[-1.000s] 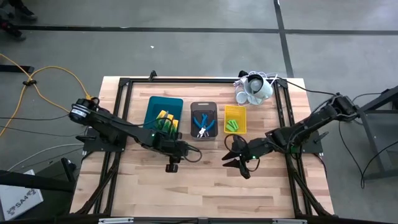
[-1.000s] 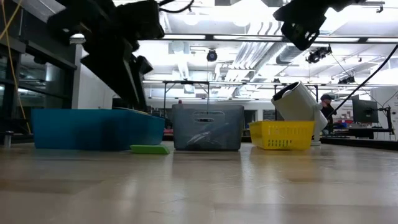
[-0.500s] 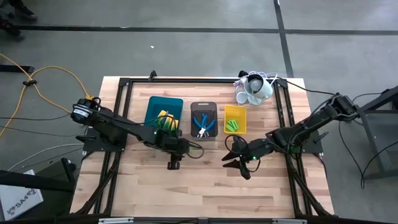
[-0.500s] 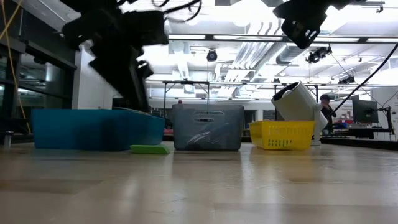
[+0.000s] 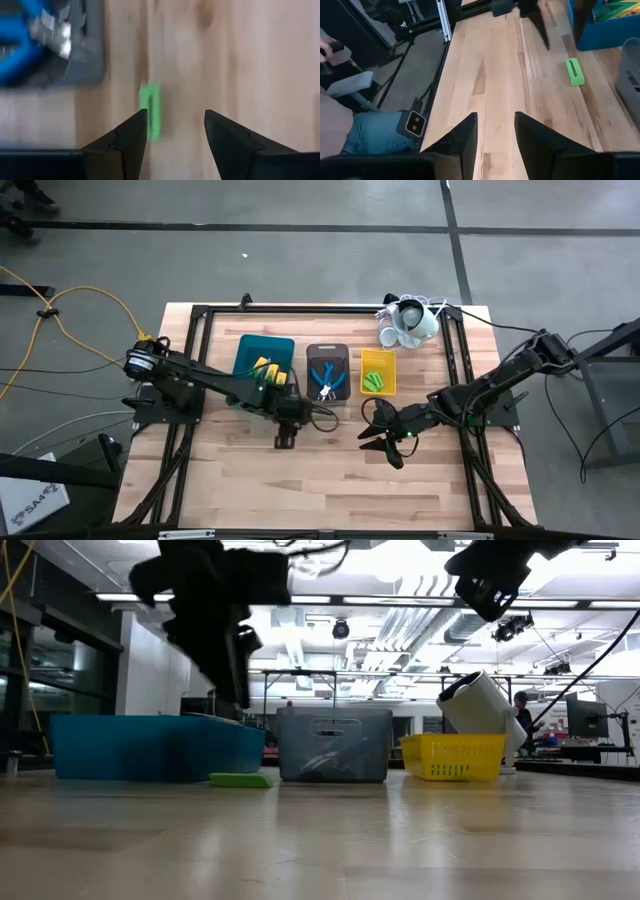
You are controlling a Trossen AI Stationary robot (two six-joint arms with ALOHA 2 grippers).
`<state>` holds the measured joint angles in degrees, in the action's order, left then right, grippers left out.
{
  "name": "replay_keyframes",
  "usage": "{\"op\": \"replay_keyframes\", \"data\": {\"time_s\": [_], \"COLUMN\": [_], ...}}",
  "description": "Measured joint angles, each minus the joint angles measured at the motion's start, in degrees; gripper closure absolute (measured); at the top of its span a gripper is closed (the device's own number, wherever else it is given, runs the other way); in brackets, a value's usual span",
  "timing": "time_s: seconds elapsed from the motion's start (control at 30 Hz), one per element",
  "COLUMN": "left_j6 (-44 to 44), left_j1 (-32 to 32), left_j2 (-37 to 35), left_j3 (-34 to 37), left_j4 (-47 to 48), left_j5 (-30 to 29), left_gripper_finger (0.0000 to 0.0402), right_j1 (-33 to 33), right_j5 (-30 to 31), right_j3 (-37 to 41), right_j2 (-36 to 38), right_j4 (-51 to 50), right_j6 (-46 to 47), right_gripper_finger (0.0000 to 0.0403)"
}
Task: Pick & Place School Supplies
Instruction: Put the green eraser into the yellow bin
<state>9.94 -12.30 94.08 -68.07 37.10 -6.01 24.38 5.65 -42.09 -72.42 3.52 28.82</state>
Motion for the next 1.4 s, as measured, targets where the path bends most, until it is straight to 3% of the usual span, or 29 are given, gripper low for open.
{"op": "replay_keyframes", "data": {"time_s": [0.23,0.73,1.4], "left_j6": [-0.1,-0.9,-1.5], "left_j1": [0.8,0.8,4.2], "left_j2": [3.9,10.0,12.7], "left_j3": [-3.9,-3.8,-3.7], "left_j4": [3.3,2.0,2.0], "left_j5": [0.1,0.0,-0.1], "left_gripper_finger": [0.0213,0.0213,0.0213], "right_j1": [0.9,3.9,4.1], "right_j5": [0.0,0.6,0.3], "right_j3": [0.0,0.0,0.0], "right_j2": [0.0,0.0,0.0], "right_j4": [-0.4,0.2,0.2], "right_j6": [0.1,0.5,1.6], "right_gripper_finger": [0.0282,0.0282,0.0282]}}
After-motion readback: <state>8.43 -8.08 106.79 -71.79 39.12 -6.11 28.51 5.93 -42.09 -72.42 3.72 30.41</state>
